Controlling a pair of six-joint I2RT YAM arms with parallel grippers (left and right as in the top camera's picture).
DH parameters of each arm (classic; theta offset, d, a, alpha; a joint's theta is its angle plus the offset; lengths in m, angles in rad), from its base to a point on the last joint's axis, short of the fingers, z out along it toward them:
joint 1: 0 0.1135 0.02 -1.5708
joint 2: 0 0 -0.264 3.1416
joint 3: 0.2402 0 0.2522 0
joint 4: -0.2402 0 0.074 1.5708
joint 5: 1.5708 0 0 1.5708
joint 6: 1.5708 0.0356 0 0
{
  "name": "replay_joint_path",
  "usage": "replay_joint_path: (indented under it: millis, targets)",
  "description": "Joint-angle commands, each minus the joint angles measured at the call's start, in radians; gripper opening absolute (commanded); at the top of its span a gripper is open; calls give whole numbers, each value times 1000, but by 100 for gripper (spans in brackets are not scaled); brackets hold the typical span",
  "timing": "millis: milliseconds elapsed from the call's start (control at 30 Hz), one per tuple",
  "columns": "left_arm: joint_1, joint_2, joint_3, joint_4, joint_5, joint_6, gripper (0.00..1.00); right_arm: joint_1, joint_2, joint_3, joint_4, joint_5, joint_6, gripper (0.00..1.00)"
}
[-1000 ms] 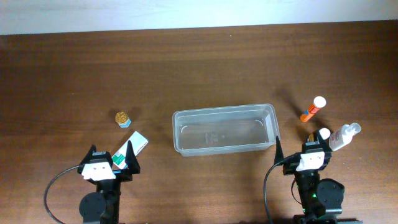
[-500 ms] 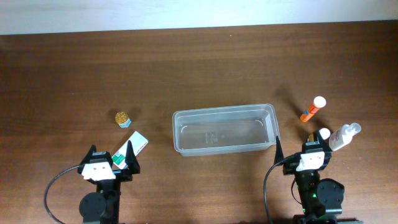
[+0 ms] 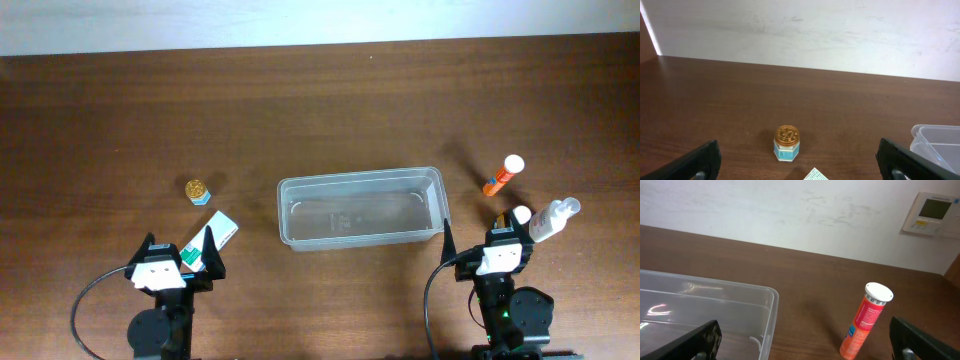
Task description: Pack container
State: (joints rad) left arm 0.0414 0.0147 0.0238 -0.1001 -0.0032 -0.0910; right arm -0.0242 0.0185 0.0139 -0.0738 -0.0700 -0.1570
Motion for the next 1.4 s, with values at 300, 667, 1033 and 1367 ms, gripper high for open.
replay_joint_path:
  millis: [300, 667, 1033, 1367]
  targets:
    - [-2, -5, -7, 4, 7, 10, 99, 5, -6, -2, 3, -9, 94, 98]
    - [-1, 27, 138, -136, 93, 2, 99, 5, 45, 210, -156, 45, 199, 99]
    - [-1, 430, 662, -472, 89, 18, 100, 1, 741, 918, -602, 60, 199, 98]
    - [-1, 953, 1038, -918, 90, 17, 100, -158, 1406, 1660, -1211, 13, 199, 98]
